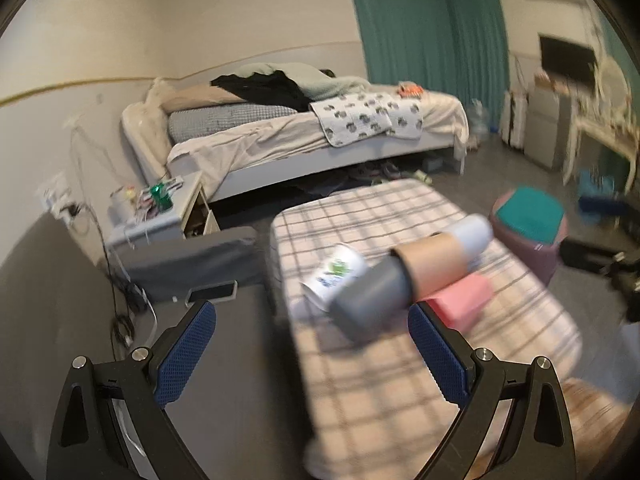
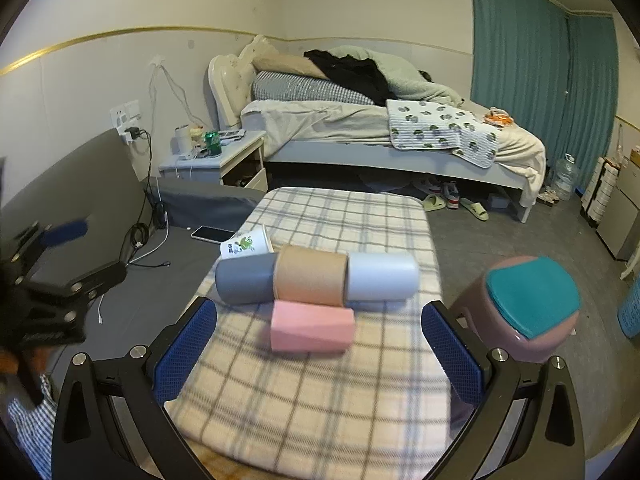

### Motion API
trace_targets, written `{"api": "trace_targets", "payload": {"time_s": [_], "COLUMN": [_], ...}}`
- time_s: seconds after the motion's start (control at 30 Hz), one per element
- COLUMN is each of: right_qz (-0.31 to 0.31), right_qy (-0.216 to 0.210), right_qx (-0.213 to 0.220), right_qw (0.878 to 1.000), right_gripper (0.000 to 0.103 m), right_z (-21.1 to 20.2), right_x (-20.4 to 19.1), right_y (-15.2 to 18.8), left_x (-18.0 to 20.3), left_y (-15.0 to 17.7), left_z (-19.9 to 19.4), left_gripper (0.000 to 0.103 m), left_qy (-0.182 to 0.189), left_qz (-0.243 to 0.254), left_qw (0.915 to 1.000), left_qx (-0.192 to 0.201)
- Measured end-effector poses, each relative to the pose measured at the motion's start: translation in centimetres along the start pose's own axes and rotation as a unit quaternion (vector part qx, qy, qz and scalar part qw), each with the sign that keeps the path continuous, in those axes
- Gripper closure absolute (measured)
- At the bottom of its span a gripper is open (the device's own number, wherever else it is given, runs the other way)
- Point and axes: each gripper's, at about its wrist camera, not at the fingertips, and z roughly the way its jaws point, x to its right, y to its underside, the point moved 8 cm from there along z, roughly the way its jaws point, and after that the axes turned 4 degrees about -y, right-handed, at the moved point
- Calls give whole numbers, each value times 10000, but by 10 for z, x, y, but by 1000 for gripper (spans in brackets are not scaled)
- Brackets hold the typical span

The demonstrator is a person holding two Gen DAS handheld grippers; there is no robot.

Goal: Flip cup upside down
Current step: 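Reach the left gripper to the white leaf-print paper cup and close on it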

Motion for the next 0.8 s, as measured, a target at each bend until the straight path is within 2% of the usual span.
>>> {"api": "trace_targets", "payload": {"time_s": [0.13, 0.3, 0.37, 0.47, 0.63, 0.8], "right_qz": [-187, -177, -179, -410, -472, -146], "right_qy": [-5, 19, 74, 328, 553, 608], "right_qx": [-178, -351, -384, -393, -455, -512], "right_qw": [9997, 9992, 9991, 9978, 9963, 9967], "right_gripper": [0, 0, 0, 0, 0, 0], "right_z": [36, 82, 96, 114, 134, 148], "right_x": [-6, -4, -2, 3, 21, 46], "right_y": [-14, -28, -31, -36, -40, -39], "left_x": [-14, -6, -1, 9, 29, 38], "left_y": [-5, -11, -17, -24, -18, -9], "left_z": [55, 125, 145, 172, 205, 232], "left_gripper": [3, 3, 3, 3, 3, 5], "left_qy": [183, 677, 755, 978, 1423, 1856], "left_qz": [371, 667, 796, 980, 1295, 1073], "left_qw": [9991, 9951, 9936, 9901, 9801, 9729], "left_qx": [-62, -277, -259, -243, -483, -872]}}
